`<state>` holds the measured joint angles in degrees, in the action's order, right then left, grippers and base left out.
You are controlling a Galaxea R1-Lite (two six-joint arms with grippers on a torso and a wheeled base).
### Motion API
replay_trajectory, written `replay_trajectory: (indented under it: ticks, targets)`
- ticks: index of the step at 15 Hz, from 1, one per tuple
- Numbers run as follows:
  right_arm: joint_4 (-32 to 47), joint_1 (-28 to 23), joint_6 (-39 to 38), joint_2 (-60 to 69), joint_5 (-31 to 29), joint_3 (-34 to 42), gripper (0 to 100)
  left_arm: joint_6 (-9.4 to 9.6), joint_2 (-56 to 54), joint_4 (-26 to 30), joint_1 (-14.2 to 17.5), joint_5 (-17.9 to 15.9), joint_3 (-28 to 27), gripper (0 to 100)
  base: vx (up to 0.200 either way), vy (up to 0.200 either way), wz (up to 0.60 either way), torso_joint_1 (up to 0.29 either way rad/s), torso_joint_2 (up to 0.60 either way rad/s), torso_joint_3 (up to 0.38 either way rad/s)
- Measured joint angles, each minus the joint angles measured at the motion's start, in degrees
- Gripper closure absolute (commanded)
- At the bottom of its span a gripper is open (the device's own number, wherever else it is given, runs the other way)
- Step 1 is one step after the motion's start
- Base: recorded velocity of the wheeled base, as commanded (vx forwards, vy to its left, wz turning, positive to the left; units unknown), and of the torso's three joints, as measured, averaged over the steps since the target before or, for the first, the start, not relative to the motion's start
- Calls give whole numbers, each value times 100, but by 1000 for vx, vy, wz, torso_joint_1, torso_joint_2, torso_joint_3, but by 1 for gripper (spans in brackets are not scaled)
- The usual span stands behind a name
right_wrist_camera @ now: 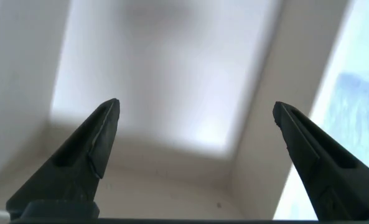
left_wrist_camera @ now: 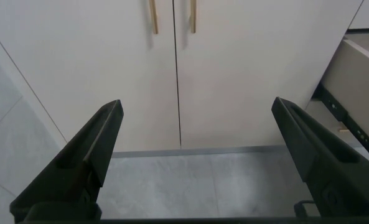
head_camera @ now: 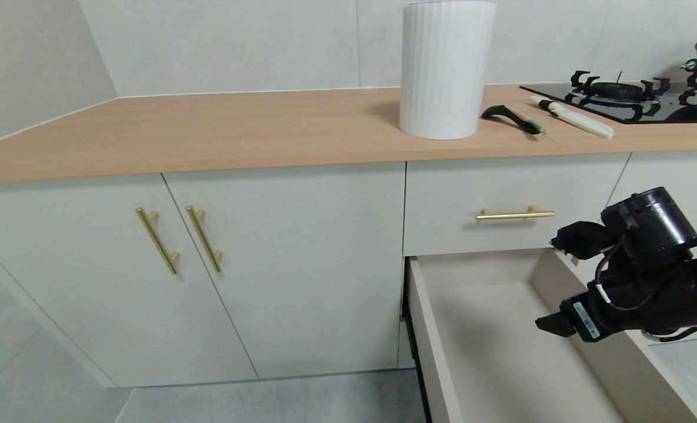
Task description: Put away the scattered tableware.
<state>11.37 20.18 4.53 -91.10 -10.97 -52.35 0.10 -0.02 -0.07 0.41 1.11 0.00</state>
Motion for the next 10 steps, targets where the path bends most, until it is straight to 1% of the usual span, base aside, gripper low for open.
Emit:
replay_trajectory:
  ticks: [1, 2, 3, 5, 10]
  targets:
    - [-199, -4, 0, 76, 0, 59, 0, 0, 0, 0, 0, 0, 0, 0, 0, 0, 0, 0, 0, 0]
    - [-311, -4, 6, 133, 0, 122, 0, -2, 0, 0, 0, 0, 0, 0, 0, 0, 0, 32, -193, -168]
    - [-569, -4, 6, 179, 0, 190, 0, 0, 0, 0, 0, 1, 0, 0, 0, 0, 0, 56, -305, -246]
    - [-836, 2, 9, 251, -2, 312, 0, -2, 0, 5, 0, 1, 0, 0, 0, 0, 0, 83, -210, -288]
    - [-881, -4, 11, 328, -2, 393, 0, 0, 0, 5, 2, 1, 0, 0, 0, 0, 0, 133, -505, -310]
